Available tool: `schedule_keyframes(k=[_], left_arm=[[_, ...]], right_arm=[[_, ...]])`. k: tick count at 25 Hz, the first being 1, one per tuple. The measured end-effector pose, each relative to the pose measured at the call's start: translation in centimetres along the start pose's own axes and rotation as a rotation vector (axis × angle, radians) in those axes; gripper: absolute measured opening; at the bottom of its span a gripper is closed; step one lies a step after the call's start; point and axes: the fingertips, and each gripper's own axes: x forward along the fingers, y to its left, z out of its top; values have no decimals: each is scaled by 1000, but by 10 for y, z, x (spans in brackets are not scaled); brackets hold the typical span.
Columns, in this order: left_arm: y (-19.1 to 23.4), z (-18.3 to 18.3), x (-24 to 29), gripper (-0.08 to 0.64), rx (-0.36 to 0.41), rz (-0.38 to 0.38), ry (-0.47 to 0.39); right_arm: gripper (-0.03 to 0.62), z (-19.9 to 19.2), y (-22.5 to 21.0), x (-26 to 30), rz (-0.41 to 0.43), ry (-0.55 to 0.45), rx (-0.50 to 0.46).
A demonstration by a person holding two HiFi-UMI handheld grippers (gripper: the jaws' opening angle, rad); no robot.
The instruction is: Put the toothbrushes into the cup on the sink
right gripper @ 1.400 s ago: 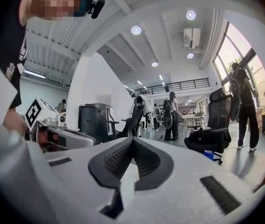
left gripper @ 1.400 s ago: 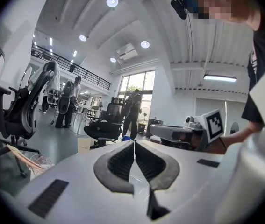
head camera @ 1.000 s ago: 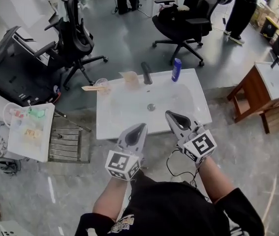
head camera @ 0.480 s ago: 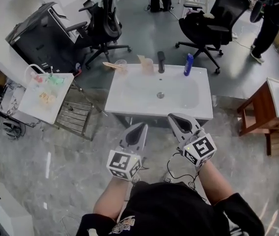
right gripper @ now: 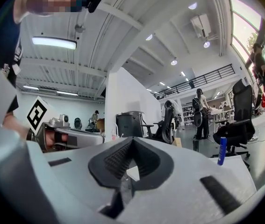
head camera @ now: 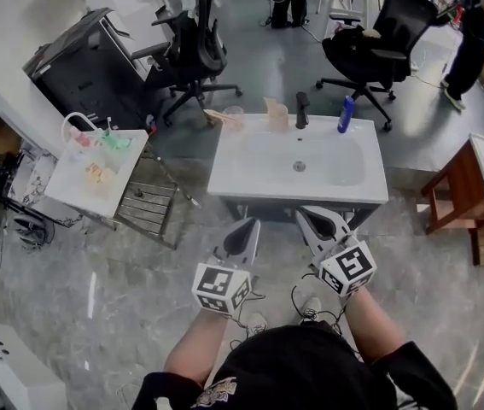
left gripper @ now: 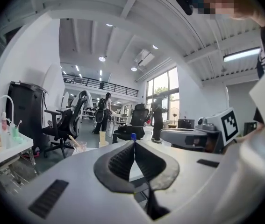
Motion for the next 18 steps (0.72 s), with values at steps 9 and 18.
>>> schedule_keyframes(k=[9,18], left_arm=[[7,-21,-7,6,-56,-106,13],[13,-13,-14,6,-57,-138,0]], right_arm=[[6,-23,11,-16,-138,57,13],[6,-17,21,-16,-173,61,2]])
